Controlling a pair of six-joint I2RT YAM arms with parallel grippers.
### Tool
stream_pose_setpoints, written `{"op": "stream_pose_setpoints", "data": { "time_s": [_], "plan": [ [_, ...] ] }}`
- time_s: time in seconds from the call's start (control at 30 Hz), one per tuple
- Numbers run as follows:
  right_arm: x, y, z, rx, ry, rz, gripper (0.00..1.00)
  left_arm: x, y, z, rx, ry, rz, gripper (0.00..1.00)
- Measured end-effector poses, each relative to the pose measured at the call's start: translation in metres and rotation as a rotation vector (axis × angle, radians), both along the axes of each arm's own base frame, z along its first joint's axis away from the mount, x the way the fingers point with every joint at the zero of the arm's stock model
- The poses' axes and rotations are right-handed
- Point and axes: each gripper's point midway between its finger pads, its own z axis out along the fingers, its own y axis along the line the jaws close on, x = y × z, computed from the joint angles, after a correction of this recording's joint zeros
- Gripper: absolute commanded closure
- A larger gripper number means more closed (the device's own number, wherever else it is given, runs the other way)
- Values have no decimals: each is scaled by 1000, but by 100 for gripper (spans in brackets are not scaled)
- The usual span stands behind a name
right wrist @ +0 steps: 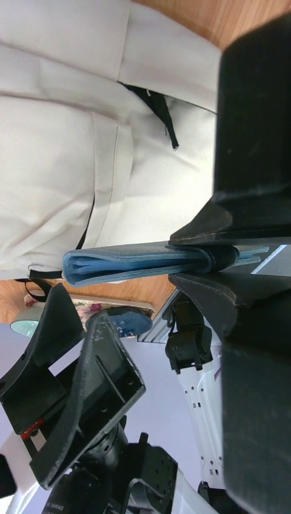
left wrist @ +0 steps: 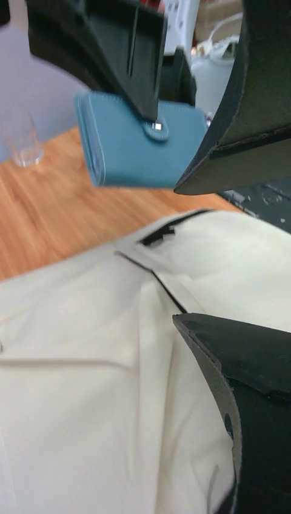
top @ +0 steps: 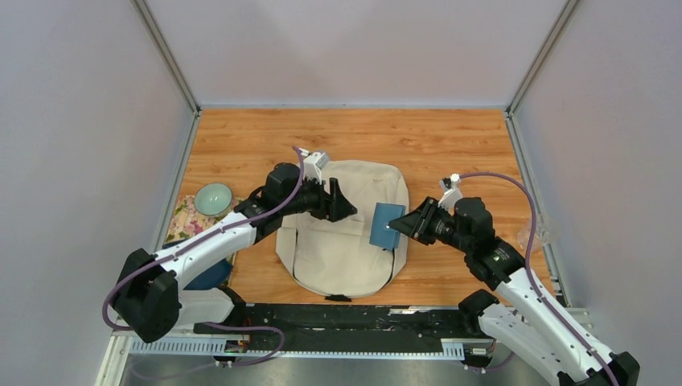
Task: Pack the student bag
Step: Place the personal item in the student bag.
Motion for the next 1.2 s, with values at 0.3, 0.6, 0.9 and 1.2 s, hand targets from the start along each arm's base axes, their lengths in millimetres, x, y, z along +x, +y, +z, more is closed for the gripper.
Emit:
{"op": "stream_pose_setpoints", "data": {
  "time_s": [0.3, 0.6, 0.9, 1.2],
  "plan": [
    [-3, -11, -6, -20, 9, -51, 100, 29, 18, -36, 281, 66, 139, 21],
    [-4, -15, -12, -31, 31, -72, 100, 36, 13, -48, 474, 113, 251, 21],
    [-5, -17, -13, -32, 32, -78, 100, 41, 24, -70, 574, 196, 388, 21],
    [-6, -18, -16, -30, 39, -83, 100, 53, 13, -74, 582, 238, 420, 21]
  ]
}}
